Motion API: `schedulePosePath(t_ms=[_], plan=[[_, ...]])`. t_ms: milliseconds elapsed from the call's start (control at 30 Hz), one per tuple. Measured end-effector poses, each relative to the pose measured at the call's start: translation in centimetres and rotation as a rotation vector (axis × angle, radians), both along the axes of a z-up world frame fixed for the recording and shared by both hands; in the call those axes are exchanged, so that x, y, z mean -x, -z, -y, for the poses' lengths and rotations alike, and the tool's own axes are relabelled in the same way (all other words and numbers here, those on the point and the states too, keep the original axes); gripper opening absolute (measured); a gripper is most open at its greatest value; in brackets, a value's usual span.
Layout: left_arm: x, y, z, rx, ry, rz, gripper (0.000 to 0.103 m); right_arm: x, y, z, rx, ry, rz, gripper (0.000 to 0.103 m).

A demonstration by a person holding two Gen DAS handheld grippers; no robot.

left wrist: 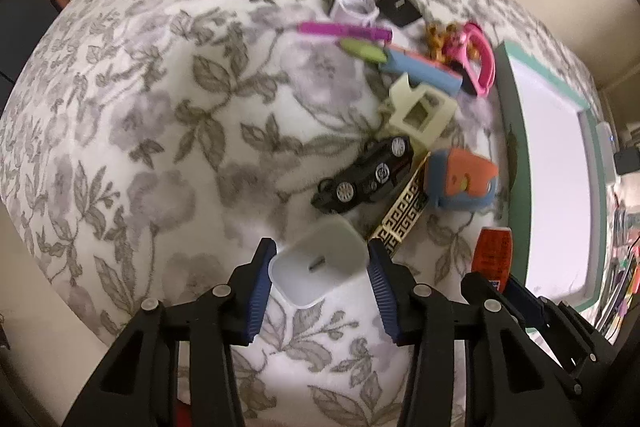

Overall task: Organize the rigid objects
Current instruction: 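Lift and carry the charger cube and glue bottle over the tray with both tools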

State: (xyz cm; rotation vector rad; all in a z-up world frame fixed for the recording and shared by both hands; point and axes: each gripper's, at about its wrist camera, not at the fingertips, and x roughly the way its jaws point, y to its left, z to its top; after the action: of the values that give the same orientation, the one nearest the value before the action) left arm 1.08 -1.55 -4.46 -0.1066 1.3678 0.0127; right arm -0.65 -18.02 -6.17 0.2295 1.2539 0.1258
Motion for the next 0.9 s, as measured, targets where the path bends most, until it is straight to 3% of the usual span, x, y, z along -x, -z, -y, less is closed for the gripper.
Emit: schedulePosePath(t_ms=[233,633,800,900], plan=[[0.1,-2.6,-1.0,0.015,-0.006,0.067,0.043,-0.1,-2.0,1.2,-0.034,0.035,0.057,0.026],[-0.3,-1.5,0.7,0.005,-0.004,0.092,0.043,-0.1,-3.5,2.9,-0.064,0.085,0.092,0.026],[0.1,-3.7,1.4,-0.002,0.013,0.157,0.043,-0.1,-4.8,3.8,-0.075,0.108,0.129,0.026],[-0.4,-5.2,2.7,0.008,0.044,0.19,0.042,-0.3,-7.1,5.7,-0.05,0.149,0.195,0.026]])
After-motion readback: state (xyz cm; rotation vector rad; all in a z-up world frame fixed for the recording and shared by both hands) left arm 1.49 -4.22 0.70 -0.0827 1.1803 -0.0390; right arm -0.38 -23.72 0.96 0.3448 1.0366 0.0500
